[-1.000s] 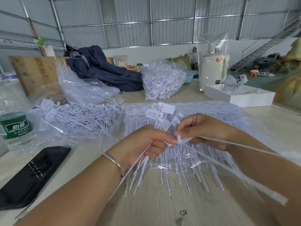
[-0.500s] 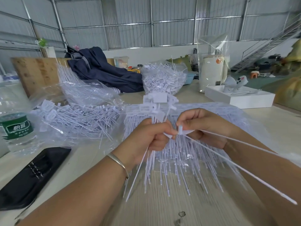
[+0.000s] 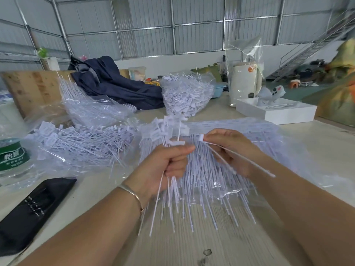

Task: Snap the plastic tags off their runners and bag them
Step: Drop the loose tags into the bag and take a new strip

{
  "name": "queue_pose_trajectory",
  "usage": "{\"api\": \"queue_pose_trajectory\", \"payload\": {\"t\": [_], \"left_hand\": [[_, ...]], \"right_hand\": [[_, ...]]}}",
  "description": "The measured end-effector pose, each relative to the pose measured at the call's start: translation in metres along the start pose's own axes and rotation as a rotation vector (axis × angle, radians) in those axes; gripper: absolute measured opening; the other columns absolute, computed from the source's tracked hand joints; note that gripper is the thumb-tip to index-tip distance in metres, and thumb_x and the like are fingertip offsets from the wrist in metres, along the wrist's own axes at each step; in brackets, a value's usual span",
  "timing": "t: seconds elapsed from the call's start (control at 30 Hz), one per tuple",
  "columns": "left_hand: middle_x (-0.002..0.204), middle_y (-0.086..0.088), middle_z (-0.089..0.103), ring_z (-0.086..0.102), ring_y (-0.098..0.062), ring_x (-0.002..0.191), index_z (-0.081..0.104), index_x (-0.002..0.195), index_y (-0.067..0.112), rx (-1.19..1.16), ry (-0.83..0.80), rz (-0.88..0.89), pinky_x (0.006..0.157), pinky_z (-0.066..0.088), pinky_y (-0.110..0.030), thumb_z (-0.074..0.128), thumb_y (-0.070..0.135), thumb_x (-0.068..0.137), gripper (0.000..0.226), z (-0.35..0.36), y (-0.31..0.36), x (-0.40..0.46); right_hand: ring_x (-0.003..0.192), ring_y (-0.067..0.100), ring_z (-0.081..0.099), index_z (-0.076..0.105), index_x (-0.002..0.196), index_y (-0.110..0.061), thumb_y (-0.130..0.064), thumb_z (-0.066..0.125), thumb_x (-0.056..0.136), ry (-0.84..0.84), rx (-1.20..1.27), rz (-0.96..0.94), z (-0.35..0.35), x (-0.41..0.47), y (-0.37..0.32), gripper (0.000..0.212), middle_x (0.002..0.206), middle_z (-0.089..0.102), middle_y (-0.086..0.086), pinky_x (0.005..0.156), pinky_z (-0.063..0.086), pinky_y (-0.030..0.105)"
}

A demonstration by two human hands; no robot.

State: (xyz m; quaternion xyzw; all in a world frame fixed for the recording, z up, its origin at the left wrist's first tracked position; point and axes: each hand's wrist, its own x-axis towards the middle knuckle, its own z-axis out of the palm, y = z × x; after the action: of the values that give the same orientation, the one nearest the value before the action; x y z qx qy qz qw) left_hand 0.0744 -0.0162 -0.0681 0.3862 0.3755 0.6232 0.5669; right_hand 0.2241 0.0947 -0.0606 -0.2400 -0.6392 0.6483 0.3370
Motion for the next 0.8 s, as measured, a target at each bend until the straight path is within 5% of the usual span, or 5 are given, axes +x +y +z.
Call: {"api": "queue_pose_trajectory", "payload": {"t": [0.13,0.23,0.5,0.67,0.8], "left_hand": [[0.047,0.009,0.027,0.023,-0.001,0.032,0.039,0.066,0.021,0.08,0.056,0.015,0.029,0.019,-0.013,0.071,-0.005,0.072,0.041,-0.005,0.001,-0.006],[0.048,0.009,0.023,0.021,-0.002,0.033,0.042,0.064,0.02,0.066,0.161,-0.013,0.029,0.017,-0.014,0.071,0.017,0.074,0.031,-0.008,0.001,-0.005],[0.052,0.008,0.019,0.018,-0.004,0.038,0.03,0.057,0.027,0.108,0.186,-0.085,0.03,0.02,-0.016,0.068,0.062,0.07,0.053,-0.006,0.0,-0.004],[0.053,0.008,0.025,0.021,-0.003,0.038,0.05,0.046,0.026,0.157,0.199,-0.04,0.032,0.02,-0.015,0.072,0.062,0.063,0.045,-0.006,-0.003,-0.002],[0.051,0.01,0.027,0.019,-0.003,0.037,0.069,0.073,0.021,0.148,0.192,-0.036,0.031,0.017,-0.015,0.081,0.041,0.064,0.025,-0.005,-0.004,-0.003]], "right_hand": [[0.034,0.006,0.031,0.045,0.057,-0.018,-0.001,0.061,0.08,0.097,0.08,0.029,-0.004,0.001,-0.006,0.033,0.044,0.032,-0.007,0.039,0.018,0.02],[0.034,0.007,0.028,0.046,0.059,-0.016,0.004,0.06,0.079,0.09,0.106,0.017,-0.003,-0.001,-0.007,0.032,0.043,0.032,-0.008,0.036,0.019,0.018],[0.041,0.007,0.04,0.057,0.069,-0.013,-0.02,0.075,0.066,-0.087,0.187,0.01,0.003,-0.002,-0.001,0.02,0.051,0.048,-0.003,0.039,0.035,0.017],[0.048,0.01,0.056,0.068,0.084,-0.01,-0.004,0.073,0.064,-0.155,0.206,0.019,0.006,-0.003,-0.001,0.021,0.068,0.067,0.008,0.047,0.048,0.018],[0.049,0.012,0.059,0.063,0.09,-0.013,-0.013,0.079,0.06,-0.124,0.095,0.018,0.008,-0.004,0.001,0.034,0.075,0.072,0.013,0.045,0.043,0.019]]}}
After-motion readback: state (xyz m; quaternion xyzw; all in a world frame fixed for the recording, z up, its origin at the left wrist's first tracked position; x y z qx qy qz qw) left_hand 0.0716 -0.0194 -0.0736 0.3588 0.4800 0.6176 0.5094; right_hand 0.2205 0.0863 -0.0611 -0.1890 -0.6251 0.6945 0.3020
